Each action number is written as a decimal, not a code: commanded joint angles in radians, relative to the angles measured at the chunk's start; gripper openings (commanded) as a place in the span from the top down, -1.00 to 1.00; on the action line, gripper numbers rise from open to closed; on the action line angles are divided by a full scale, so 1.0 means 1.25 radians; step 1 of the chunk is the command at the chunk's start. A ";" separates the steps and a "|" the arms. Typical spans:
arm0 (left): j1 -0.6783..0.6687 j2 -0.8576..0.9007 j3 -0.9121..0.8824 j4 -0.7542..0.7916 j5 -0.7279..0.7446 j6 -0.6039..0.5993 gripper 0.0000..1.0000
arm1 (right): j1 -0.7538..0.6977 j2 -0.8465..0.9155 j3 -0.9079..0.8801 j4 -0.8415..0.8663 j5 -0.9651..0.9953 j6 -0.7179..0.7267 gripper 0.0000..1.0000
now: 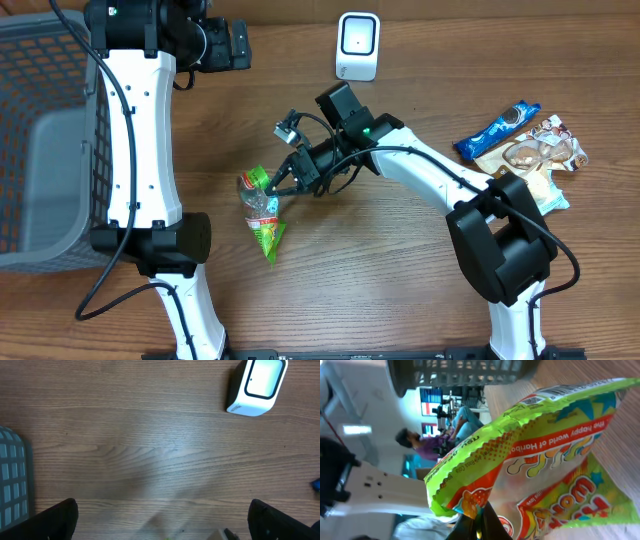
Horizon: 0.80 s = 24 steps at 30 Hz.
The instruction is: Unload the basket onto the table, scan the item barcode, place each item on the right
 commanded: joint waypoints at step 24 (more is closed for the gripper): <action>0.003 0.008 0.004 0.001 -0.003 -0.002 -1.00 | -0.144 0.065 0.190 -0.500 0.552 -0.128 0.26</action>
